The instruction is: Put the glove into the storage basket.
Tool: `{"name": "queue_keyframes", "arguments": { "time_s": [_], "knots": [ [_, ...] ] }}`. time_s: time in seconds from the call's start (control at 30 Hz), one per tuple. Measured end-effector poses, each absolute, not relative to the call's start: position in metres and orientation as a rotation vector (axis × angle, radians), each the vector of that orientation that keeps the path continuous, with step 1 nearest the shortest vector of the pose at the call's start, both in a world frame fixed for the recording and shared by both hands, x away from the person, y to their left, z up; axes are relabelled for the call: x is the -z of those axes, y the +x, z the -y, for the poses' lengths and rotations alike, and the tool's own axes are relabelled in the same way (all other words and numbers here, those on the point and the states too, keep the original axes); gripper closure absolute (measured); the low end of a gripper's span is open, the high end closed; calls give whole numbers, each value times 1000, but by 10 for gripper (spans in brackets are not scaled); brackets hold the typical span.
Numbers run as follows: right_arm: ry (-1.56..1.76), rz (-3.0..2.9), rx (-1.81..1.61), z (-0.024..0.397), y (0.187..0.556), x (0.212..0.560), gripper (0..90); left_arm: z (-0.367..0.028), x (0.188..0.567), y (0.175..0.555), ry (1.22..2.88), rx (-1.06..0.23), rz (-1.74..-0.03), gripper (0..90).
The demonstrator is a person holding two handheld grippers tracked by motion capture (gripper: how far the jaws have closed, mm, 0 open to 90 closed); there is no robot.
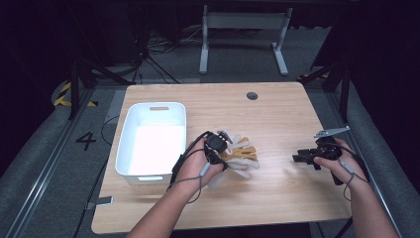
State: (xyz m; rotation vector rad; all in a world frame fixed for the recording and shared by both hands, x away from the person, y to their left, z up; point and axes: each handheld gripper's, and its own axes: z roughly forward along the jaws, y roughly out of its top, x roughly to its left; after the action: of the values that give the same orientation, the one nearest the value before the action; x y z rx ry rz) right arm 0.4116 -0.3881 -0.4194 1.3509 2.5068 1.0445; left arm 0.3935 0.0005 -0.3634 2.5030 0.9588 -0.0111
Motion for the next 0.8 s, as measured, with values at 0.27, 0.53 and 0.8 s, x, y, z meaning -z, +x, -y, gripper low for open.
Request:
{"name": "queue_keyframes", "arguments": {
  "time_s": [0.27,0.53,0.8],
  "knots": [
    [1401,-2543,-1038,383,402,420,580,-4,360,410,2470,-6,-1008,695],
    [1456,-2545,-924,384,388,427,605,-7,353,424,2453,2,-1030,695],
    [1477,-2555,-862,385,386,433,610,-17,344,430,2391,-8,-1110,695]
  ]
}}
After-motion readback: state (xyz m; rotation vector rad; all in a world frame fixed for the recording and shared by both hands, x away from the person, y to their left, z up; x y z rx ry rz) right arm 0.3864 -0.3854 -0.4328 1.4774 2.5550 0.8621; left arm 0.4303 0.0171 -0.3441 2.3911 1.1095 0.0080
